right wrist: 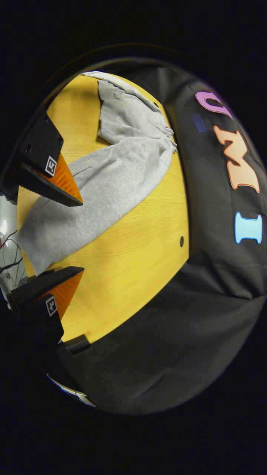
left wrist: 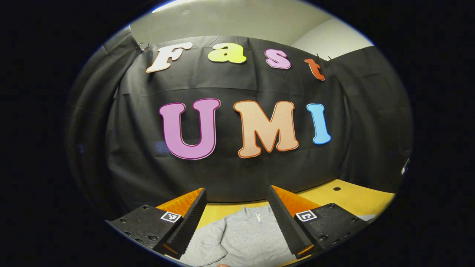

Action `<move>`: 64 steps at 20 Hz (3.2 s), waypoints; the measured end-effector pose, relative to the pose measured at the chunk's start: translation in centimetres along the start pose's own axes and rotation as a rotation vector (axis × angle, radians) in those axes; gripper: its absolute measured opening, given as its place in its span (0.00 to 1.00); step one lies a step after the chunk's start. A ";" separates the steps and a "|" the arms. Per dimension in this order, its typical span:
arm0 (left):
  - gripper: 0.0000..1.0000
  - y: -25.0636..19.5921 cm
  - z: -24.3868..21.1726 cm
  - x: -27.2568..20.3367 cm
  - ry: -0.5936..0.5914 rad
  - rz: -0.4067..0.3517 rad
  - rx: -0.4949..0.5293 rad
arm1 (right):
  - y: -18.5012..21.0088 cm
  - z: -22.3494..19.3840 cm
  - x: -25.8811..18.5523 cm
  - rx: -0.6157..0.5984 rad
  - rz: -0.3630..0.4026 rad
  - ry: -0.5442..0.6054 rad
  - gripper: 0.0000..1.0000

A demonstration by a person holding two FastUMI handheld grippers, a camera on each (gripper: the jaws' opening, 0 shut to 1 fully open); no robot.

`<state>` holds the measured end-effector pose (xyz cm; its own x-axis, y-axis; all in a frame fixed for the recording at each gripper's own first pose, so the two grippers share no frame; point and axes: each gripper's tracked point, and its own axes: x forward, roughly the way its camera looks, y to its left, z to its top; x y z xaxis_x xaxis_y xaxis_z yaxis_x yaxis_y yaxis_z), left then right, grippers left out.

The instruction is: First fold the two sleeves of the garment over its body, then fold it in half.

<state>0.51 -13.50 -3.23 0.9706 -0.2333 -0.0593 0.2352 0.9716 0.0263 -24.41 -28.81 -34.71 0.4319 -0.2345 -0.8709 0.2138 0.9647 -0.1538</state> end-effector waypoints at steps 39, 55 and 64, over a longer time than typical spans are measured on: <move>0.94 9.8 -0.9 -4.5 0.040 0.249 -0.010 | 17.5 14.0 0.2 0.330 0.457 0.045 0.03; 0.94 23.7 -2.6 -11.6 0.069 0.482 0.005 | 36.6 22.6 -0.2 0.175 0.634 -0.001 0.03; 0.97 29.0 -4.8 -14.9 0.100 0.570 -0.026 | 47.2 22.4 -0.2 0.107 0.706 0.031 0.03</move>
<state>-7.35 18.39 -6.41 0.9335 0.3312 -0.1375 -0.3264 0.9435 0.0571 5.25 14.06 -31.37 0.4739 0.4464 -0.7590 -0.0217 0.8677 0.4967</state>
